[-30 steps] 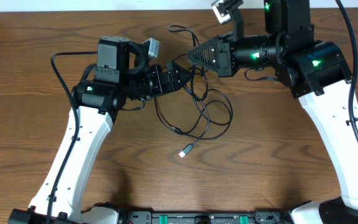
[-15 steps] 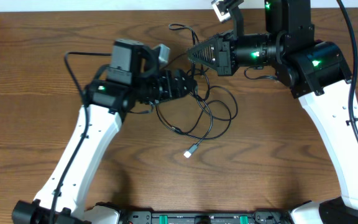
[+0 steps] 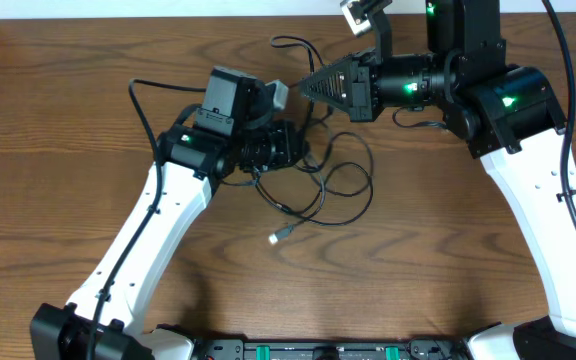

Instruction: Untangle cables

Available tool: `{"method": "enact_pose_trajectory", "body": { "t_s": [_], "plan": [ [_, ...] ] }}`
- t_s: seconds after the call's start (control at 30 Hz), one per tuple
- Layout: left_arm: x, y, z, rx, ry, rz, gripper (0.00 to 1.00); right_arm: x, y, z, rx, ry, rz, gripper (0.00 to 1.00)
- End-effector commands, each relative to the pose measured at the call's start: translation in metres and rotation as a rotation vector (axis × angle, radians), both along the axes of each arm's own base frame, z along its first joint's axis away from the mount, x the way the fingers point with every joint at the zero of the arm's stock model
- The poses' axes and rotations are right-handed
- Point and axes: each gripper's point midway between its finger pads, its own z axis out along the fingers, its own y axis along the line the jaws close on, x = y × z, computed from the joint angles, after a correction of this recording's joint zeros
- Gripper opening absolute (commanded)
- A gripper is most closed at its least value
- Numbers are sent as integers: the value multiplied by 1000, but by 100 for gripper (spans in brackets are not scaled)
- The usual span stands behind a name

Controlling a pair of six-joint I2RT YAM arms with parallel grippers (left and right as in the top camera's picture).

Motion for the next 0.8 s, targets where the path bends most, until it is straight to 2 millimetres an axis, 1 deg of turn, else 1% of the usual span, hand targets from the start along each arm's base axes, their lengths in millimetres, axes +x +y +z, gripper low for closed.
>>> {"method": "enact_pose_trajectory", "body": {
  "t_s": [0.0,0.07,0.1,0.17,0.3,0.33,0.37,0.5,0.57,0.7,0.73,0.77],
  "plan": [
    [15,47,-21,167,14,150,8,-11,-1,15,23,-40,25,1],
    [17,81,-33,282,44,244,8,-10,-2,15,23,-40,21,1],
    [17,96,-37,332,56,282,8,-9,-3,15,23,-38,18,1],
    [14,132,-46,456,83,371,8,-7,-5,16,28,-27,6,1],
    [3,198,-52,668,136,522,8,0,-12,19,40,-24,-24,1],
    [1,208,-52,696,145,544,8,1,-13,20,42,-21,-31,1],
    [-5,229,-52,752,166,592,8,5,-19,22,47,-21,-50,1],
    [-12,259,-51,802,200,668,7,17,-32,28,68,-14,-103,1],
    [-14,269,-51,803,212,697,8,24,-41,33,80,-24,-133,1],
    [-17,284,-51,800,233,743,8,40,-68,44,97,-67,-208,1],
    [-19,290,-51,799,241,761,8,47,-83,47,99,-81,-247,1],
    [-19,292,-51,798,245,769,8,51,-92,47,99,-84,-272,1]
  ]
}}
